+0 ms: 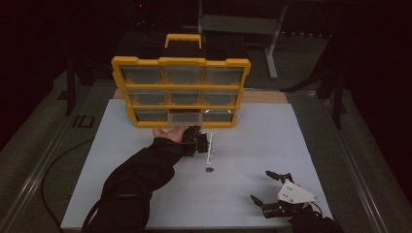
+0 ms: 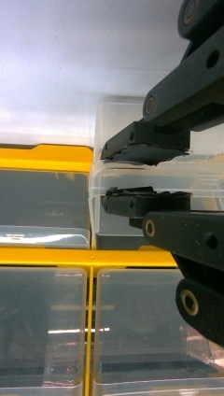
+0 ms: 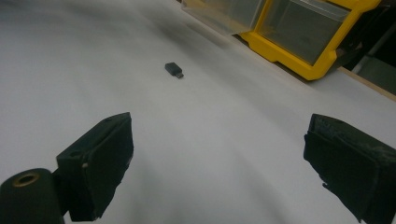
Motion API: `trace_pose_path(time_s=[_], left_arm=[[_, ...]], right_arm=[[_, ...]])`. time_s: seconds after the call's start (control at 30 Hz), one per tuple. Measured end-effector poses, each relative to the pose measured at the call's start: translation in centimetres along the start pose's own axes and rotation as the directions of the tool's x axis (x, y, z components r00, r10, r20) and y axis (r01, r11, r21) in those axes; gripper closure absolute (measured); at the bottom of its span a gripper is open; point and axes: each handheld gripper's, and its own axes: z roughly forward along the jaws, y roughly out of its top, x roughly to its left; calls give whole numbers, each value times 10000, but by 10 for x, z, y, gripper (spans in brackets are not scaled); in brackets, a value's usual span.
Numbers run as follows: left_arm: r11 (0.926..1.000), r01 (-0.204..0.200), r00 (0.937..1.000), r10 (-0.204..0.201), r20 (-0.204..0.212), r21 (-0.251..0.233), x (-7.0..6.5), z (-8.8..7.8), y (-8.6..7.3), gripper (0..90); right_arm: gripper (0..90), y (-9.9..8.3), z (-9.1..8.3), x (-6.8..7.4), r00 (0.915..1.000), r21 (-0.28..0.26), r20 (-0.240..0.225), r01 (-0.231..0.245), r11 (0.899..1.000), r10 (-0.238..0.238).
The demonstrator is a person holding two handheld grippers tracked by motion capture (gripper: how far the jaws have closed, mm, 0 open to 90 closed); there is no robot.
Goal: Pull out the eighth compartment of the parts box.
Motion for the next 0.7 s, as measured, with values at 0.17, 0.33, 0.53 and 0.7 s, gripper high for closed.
trace_pose_path(time_s=[0.17, 0.33, 0.53, 0.7], left_arm=[[9995, -267, 9996, 266, 89, 155, 2, 1, 0, 737], [9995, -200, 9998, 198, 102, 249, 4, 3, -2, 739], [9999, -6, 9999, 4, 125, 161, 4, 3, 0, 738], [9999, 12, 10000, -14, 94, 159, 4, 3, 0, 738]], right_arm=[[84, 0, 0, 0, 10000, 13, 10, 14, 10000, -14], [84, 0, 0, 0, 10000, 8, 11, 9, 10000, -9], [84, 0, 0, 0, 10000, 10, 11, 18, 10000, -18], [84, 0, 0, 0, 10000, 27, 11, 25, 10000, -25]])
